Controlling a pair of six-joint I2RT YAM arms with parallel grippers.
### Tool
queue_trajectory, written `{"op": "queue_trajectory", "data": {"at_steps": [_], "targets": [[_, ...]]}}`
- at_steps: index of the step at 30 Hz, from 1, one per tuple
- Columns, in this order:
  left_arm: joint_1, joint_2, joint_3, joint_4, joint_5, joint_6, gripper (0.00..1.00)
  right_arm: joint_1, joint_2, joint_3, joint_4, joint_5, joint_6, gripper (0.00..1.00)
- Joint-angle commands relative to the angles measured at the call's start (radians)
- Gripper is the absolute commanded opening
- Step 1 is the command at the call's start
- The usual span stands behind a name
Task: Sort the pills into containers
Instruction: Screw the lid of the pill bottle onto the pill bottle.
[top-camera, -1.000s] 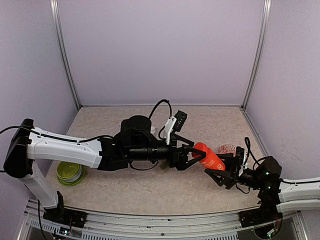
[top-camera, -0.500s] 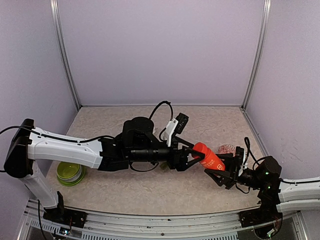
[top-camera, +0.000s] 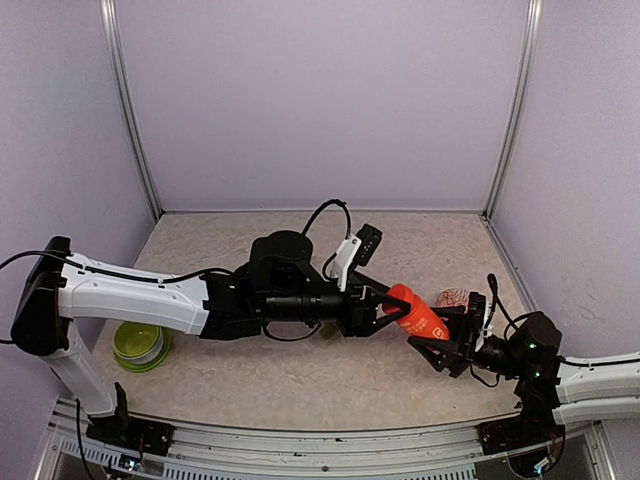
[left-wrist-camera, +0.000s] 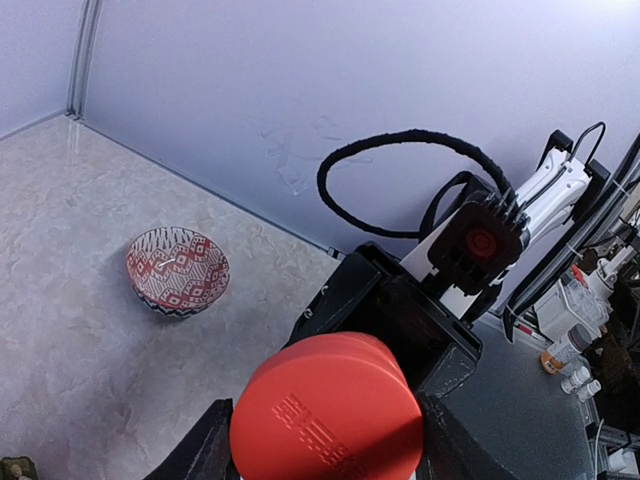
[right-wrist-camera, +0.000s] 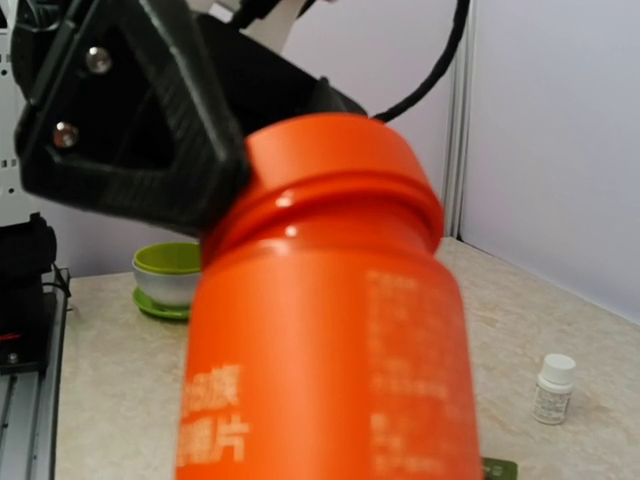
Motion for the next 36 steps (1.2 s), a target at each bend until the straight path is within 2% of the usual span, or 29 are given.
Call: {"op": "queue_trajectory", "data": {"at_steps": [1, 7, 13, 19, 23, 28, 32, 36], "targets": [[-0.006, 0.022, 0.040, -0.020, 0.031, 0.035, 0.46, 0.011, -0.006, 0.039, 0.035, -0.011, -0.013, 0.03], [-0.006, 0.018, 0.038, -0.027, 0.052, 0.035, 0.37, 0.011, -0.032, 0.036, 0.026, -0.044, -0.021, 0.03], [0.014, 0.010, 0.008, 0.030, 0.191, -0.003, 0.34, 0.012, -0.093, 0.044, -0.014, -0.134, -0.046, 0.03], [0.030, 0.022, 0.004, 0.058, 0.304, -0.055, 0.34, 0.012, -0.125, 0.088, -0.120, -0.106, -0.071, 0.03], [0.030, 0.035, 0.029, 0.030, 0.300, -0.093, 0.35, 0.018, -0.117, 0.106, -0.138, -0.077, -0.080, 0.03], [0.018, 0.022, 0.047, -0.021, 0.221, -0.120, 0.36, 0.040, -0.084, 0.141, -0.184, 0.033, -0.099, 0.03], [0.000, 0.013, 0.050, -0.039, 0.224, -0.063, 0.36, 0.054, -0.066, 0.158, -0.180, 0.032, -0.079, 0.03], [-0.007, 0.000, 0.034, -0.035, 0.286, 0.040, 0.35, 0.055, -0.066, 0.179, -0.163, -0.066, -0.006, 0.03]]}}
